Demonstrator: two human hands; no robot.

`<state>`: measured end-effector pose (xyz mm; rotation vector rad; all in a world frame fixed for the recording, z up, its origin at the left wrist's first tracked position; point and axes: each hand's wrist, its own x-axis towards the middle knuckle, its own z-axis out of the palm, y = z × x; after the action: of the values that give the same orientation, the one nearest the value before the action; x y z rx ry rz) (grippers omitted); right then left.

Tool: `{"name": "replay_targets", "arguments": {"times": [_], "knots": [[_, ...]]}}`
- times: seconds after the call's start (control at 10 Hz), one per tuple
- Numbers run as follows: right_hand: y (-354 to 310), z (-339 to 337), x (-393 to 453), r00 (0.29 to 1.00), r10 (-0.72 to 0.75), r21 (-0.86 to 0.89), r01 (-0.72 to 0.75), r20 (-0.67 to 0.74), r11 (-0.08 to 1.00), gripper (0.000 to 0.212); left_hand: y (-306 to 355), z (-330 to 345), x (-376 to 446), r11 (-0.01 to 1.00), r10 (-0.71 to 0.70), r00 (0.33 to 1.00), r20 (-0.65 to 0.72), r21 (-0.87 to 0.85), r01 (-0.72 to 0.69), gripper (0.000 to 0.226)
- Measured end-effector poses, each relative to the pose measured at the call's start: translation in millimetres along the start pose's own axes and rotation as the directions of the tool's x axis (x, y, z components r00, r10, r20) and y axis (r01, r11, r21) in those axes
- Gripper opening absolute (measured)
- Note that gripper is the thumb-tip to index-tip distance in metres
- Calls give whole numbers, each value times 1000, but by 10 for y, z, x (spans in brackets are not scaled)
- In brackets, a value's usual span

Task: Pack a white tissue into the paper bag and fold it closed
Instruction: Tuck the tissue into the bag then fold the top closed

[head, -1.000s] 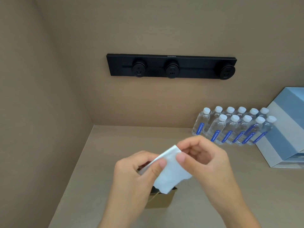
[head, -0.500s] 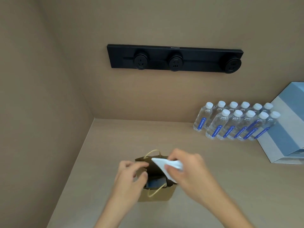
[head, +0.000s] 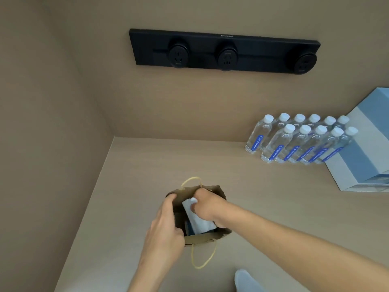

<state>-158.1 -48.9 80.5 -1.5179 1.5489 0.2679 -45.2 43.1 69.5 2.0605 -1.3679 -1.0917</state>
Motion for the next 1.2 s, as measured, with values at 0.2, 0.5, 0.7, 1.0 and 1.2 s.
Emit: {"name": "replay_targets", "arguments": {"times": [0.2, 0.5, 0.7, 1.0, 1.2], "knots": [[-115, 263, 263, 983, 121, 199, -148, 141, 969, 39, -15, 7, -77, 997, 28, 999, 39, -73, -25, 89], [-226, 471, 416, 934, 170, 463, -307, 313, 831, 43, -88, -23, -91, 976, 57, 996, 66, -215, -41, 89], [-201, 441, 311, 963, 184, 13, -190, 196, 982, 23, -137, -25, -88, 977, 70, 995, 76, -207, -53, 90], [-26, 293, 338, 965, 210, 0, -213, 155, 977, 35, -143, 6, -114, 973, 62, 994, 93, -227, -40, 91], [-10, 410, 275, 983, 158, -41, -155, 98, 987, 26, -154, -1, -117, 977, 63, 994, 93, -211, -42, 93]]}}
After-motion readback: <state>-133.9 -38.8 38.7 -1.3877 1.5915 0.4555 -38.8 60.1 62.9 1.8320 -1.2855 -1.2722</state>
